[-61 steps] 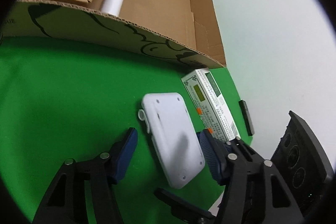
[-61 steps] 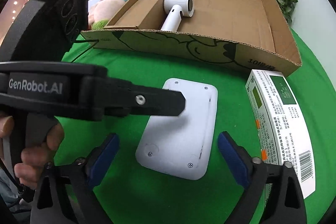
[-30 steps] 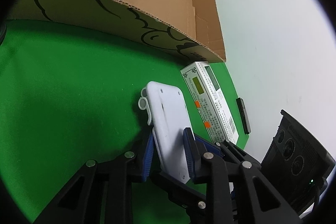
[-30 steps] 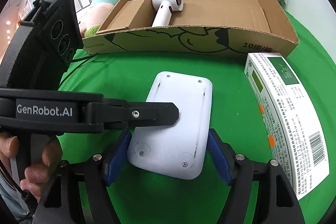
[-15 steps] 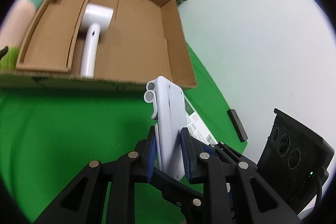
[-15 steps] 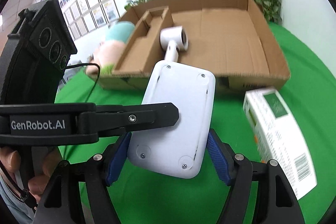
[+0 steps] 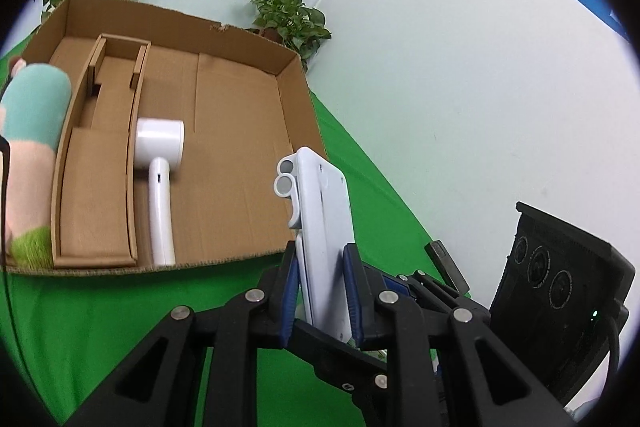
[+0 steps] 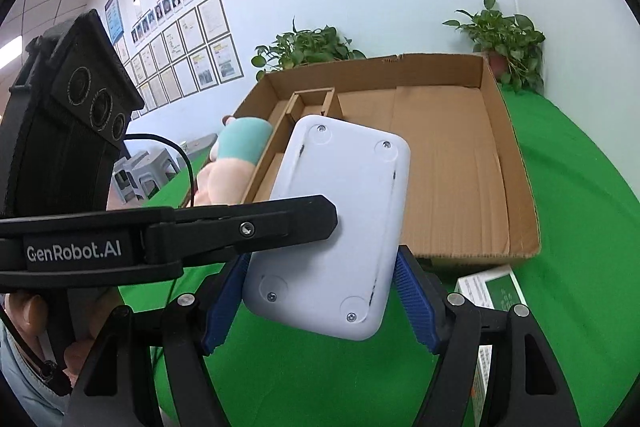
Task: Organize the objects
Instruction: 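Lift the white device with the right gripper and carry it over the tray, then lower the white device upright beside the hair dryer in the tray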
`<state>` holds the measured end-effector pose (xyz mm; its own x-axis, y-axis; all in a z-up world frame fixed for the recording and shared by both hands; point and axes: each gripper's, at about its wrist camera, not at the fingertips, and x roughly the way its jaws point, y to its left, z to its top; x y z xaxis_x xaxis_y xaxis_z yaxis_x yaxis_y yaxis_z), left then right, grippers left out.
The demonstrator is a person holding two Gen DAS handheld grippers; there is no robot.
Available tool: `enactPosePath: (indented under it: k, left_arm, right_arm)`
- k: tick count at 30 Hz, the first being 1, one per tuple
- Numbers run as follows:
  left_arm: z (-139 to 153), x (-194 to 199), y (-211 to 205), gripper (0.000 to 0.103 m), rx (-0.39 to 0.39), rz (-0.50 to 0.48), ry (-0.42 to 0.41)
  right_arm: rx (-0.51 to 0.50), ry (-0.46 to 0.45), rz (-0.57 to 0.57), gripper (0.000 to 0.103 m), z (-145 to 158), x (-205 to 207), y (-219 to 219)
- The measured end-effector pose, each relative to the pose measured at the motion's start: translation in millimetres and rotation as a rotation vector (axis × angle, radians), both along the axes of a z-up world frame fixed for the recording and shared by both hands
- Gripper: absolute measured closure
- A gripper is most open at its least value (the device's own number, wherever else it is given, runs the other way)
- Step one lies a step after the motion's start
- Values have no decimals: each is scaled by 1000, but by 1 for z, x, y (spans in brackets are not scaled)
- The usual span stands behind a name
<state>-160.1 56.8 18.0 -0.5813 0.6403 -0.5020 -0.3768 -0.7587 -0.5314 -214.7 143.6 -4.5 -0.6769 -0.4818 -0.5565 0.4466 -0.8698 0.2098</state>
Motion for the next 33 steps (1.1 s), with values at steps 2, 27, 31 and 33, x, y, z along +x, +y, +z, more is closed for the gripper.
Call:
enactPosePath:
  k: [2,27,31,33]
  left_arm:
    - [3,-11,-2,83,8,7,-10]
    - [-38,-113,-5,83,-86,56,-193]
    - [-53,-119,0,83,-103,59,-219]
    - [-58,-121,3,83,-112,63,-231]
  right_arm:
    - [1,1,8,34,4,-11,-1]
    - [-34,-245,54,34,-43,-161,-11]
    - [-42,-293,51,34,-62,-165,-9]
    - [-45,-307,49,34,-69,-166,-8]
